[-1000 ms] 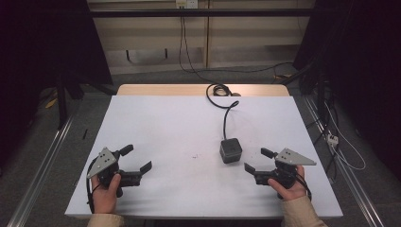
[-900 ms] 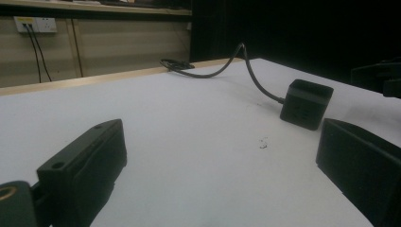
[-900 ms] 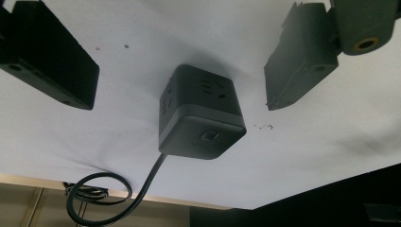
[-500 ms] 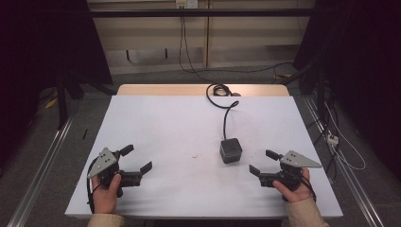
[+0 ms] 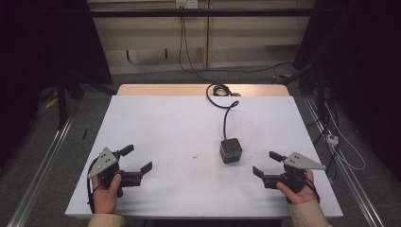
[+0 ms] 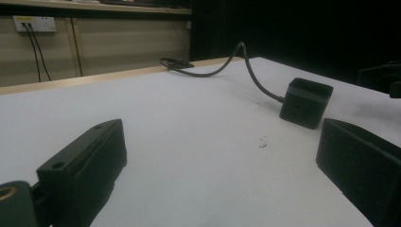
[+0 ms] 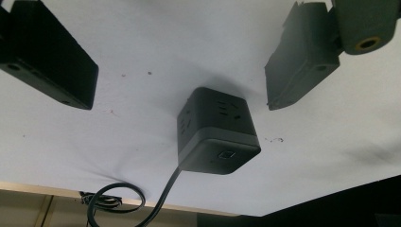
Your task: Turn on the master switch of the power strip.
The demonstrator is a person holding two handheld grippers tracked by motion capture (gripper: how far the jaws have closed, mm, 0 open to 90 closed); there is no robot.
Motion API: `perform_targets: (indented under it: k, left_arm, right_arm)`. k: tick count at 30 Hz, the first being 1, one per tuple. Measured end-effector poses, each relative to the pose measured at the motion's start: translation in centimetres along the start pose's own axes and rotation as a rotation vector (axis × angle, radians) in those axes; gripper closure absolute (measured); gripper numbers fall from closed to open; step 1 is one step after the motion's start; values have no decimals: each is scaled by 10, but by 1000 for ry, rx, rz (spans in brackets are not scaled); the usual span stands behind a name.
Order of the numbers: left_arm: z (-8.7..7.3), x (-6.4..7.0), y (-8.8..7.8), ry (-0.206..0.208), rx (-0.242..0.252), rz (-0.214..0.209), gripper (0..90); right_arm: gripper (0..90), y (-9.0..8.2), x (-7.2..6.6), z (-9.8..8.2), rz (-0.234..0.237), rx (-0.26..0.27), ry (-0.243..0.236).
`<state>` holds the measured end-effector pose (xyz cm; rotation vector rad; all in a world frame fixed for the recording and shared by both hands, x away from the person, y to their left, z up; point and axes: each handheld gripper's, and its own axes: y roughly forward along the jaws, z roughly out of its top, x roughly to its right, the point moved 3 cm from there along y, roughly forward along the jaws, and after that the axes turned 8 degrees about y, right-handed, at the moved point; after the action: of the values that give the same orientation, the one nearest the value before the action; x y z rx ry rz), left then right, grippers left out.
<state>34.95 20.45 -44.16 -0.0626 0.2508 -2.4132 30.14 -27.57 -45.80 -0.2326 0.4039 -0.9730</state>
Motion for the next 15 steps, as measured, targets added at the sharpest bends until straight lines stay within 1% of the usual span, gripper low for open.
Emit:
perform_targets:
  k: [15]
  left_arm:
    - [0, 0, 1, 3, -6, -2, 23]
  right_arm:
    - [95, -9, 7, -5, -18, 1, 5]
